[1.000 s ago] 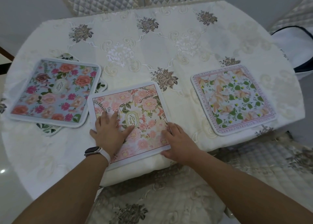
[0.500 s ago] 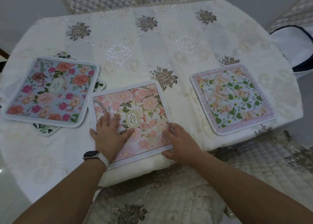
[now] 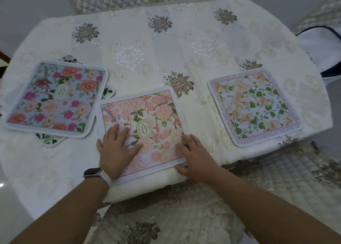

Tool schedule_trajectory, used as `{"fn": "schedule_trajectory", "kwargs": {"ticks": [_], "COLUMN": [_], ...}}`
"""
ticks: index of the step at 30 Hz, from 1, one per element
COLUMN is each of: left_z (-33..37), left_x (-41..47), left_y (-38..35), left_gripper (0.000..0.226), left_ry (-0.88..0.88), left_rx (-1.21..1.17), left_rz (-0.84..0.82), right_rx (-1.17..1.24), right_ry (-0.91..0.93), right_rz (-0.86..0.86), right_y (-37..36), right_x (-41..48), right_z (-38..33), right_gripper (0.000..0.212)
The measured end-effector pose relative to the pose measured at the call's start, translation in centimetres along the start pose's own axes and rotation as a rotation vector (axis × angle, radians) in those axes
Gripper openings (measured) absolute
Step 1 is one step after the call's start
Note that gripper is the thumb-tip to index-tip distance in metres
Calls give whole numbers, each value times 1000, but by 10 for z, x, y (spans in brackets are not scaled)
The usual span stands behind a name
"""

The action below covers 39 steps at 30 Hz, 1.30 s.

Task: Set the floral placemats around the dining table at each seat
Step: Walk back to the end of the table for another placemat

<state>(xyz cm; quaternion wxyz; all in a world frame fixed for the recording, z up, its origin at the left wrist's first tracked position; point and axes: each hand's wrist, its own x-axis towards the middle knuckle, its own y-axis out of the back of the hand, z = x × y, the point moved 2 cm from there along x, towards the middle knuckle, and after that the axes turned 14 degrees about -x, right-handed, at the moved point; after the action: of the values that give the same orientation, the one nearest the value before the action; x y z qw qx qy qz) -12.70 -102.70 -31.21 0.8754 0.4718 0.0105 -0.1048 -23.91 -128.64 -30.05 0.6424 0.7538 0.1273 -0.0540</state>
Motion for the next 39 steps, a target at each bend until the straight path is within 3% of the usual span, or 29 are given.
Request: {"fn": "schedule_trajectory", "kwargs": {"ticks": [18,28,39], "left_z": [-8,14,20], "left_x": [-5,-9,-80], "left_y": [7,35,98], "left_gripper": [81,67,57], "left_ry": [-8,14,-106], "left_rx": [92,23,-89], "left_rz": [-33,-222,-105], "right_rx": [-76,-110,-30], "right_ry": [43,-23,-41], "right_rz": [-66,-194,26], "right_y": [5,32,81], "right_x": [6,4,-32], "right_z": [-8,-26,-68], "right_gripper": [69,68,57]}}
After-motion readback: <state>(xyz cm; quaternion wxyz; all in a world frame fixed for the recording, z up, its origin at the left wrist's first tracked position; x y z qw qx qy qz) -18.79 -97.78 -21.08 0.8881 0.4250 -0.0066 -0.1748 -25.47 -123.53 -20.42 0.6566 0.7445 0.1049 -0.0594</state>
